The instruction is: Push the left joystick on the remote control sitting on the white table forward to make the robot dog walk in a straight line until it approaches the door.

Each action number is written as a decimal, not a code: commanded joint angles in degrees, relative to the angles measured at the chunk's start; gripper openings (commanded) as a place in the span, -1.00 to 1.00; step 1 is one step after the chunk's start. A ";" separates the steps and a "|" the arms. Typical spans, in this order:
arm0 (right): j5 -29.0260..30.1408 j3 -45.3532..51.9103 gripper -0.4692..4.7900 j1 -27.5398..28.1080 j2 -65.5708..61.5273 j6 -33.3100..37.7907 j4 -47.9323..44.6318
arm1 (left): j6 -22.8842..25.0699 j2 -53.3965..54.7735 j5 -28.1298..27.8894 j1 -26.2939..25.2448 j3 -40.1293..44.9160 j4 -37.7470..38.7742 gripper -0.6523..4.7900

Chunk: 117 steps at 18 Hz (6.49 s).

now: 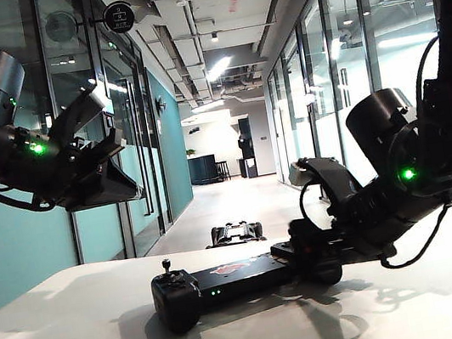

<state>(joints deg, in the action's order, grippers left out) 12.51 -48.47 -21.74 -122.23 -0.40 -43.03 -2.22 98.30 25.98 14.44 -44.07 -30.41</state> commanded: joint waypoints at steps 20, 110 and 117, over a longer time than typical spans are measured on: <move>-16.72 -0.22 -0.02 -2.64 0.28 3.72 -2.23 | 0.09 -0.11 0.44 0.09 -0.15 -0.57 -0.78; -33.16 -0.20 -0.02 -5.46 0.28 9.86 -2.16 | 10.12 31.34 8.55 2.16 -32.11 8.94 -0.78; -33.16 -0.20 -0.02 -5.46 0.28 9.86 -2.16 | 10.12 31.34 8.52 2.16 -32.11 8.94 -0.78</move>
<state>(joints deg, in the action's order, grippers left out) -20.34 -48.49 -27.20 -122.23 9.58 -44.05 7.94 129.60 35.00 16.80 -75.81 -20.78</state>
